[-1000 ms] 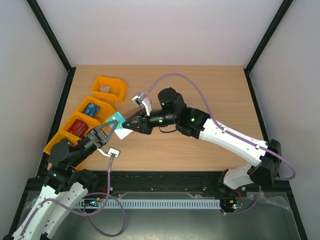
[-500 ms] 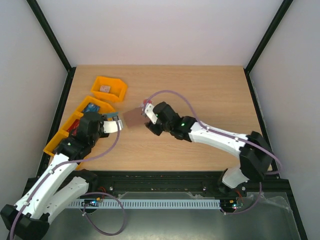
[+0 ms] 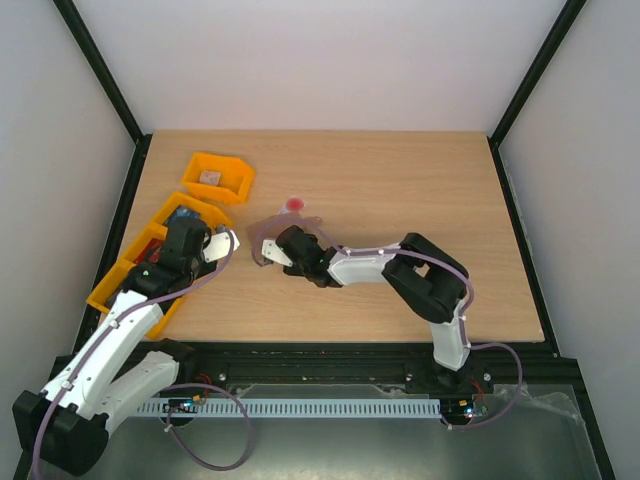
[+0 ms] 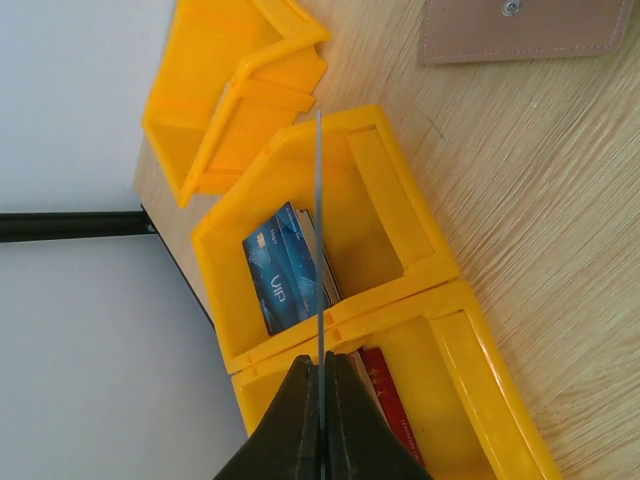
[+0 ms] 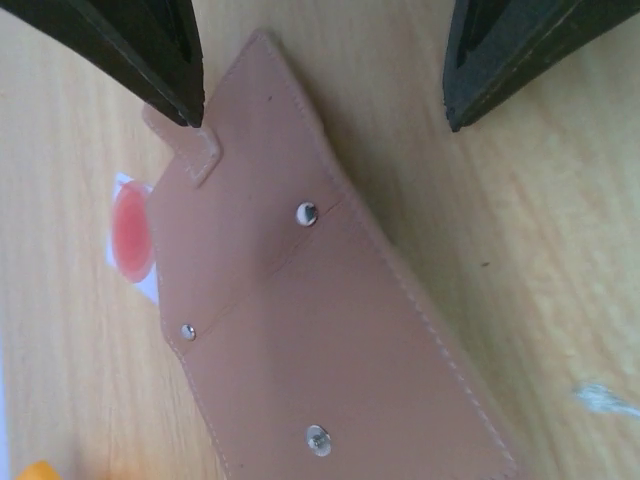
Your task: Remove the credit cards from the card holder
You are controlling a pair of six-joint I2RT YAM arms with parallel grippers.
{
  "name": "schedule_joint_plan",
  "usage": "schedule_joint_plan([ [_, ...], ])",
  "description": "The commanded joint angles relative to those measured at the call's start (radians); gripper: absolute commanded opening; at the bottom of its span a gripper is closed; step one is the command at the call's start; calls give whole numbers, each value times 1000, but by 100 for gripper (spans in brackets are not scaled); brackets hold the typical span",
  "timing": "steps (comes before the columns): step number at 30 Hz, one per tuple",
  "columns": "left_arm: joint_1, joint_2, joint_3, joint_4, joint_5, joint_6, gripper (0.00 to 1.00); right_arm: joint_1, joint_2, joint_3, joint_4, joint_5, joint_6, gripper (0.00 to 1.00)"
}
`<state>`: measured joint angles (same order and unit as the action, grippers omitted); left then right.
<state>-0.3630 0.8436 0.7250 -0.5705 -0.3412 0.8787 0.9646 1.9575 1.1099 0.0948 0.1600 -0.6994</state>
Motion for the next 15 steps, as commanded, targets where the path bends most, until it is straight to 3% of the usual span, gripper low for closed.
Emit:
schedule_joint_plan([
  [1,6,2,21,12,-31,-14,2,5,90,28,122,150,-113,62],
  [11,2,5,25,29,-33,9,2,7,222,93,121,195,-163,60],
  [13,-2,7,26,31,-32,10,2,7,242,103,107,204,-170,52],
  [15,-4,7,26,27,-29,9,2,8,265,103,109,231,-176,35],
])
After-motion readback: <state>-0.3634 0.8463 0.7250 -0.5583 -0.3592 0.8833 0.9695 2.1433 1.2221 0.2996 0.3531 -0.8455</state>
